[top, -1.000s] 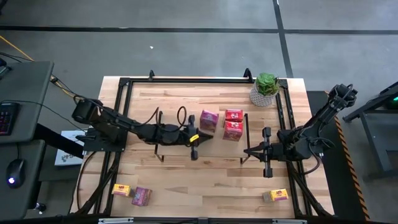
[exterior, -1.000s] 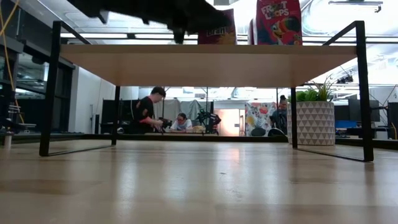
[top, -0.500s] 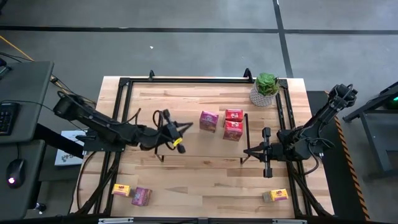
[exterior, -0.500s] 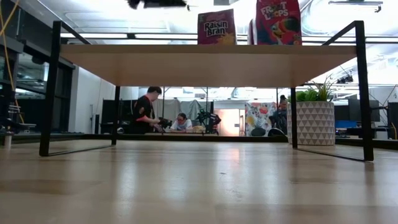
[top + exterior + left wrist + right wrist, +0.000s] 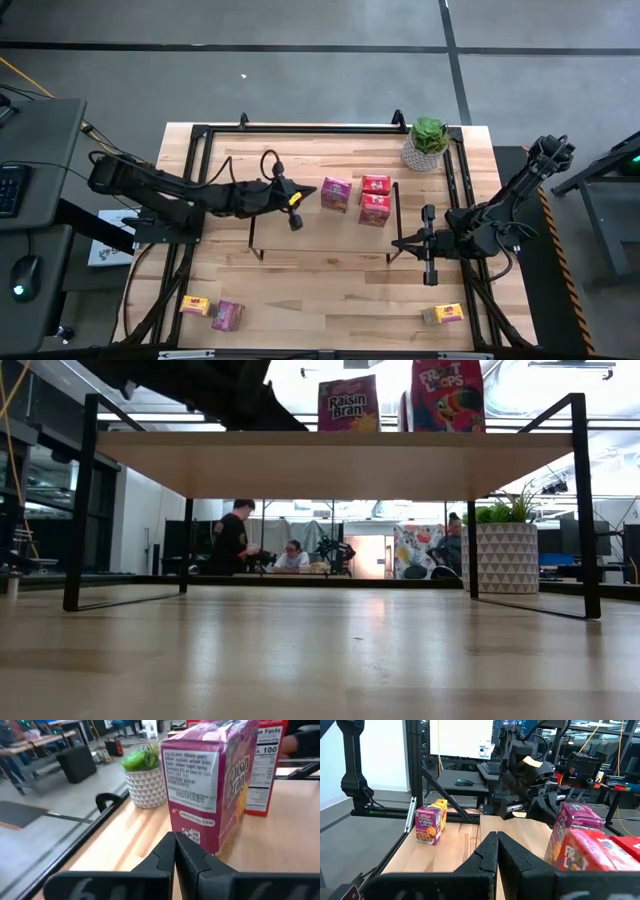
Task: Stack cereal on shelf
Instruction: Adjust the cereal boxes on the shelf
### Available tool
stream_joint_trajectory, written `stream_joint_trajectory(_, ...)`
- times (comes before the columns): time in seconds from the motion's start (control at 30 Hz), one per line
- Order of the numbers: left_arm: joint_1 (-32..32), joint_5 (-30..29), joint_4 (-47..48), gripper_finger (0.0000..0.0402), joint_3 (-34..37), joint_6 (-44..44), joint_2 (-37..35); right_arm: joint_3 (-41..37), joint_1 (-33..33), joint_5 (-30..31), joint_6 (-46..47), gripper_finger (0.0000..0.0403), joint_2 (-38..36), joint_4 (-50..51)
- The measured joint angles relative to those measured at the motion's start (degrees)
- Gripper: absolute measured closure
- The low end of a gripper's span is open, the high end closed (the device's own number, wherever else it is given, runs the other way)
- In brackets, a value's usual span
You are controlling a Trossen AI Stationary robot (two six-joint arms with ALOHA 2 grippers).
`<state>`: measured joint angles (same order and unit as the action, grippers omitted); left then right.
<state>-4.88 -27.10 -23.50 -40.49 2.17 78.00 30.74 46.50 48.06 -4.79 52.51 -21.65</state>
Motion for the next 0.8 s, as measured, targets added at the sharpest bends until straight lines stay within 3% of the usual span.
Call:
stream_joint_trajectory(0.17, 0.0, 5.8, 0.4, 0.0401, 0.0, -2.0, 0.5, 0.0, 0.0, 0.0, 0.0, 0.0403, 0.0, 0.0)
stream_joint_trajectory(0.47, 0.0, 6.5, 0.1, 0.0402, 0.0, -3.2, 0.8, 0.0, 0.0, 0.0, 0.3, 0.0403, 0.0, 0.1)
stream_joint_trajectory(0.8, 0.1, 0.5, -4.6, 0.0401, -0.1, -2.1, 5.2, 0.0, 0.0, 0.0, 0.8, 0.0403, 0.0, 0.1)
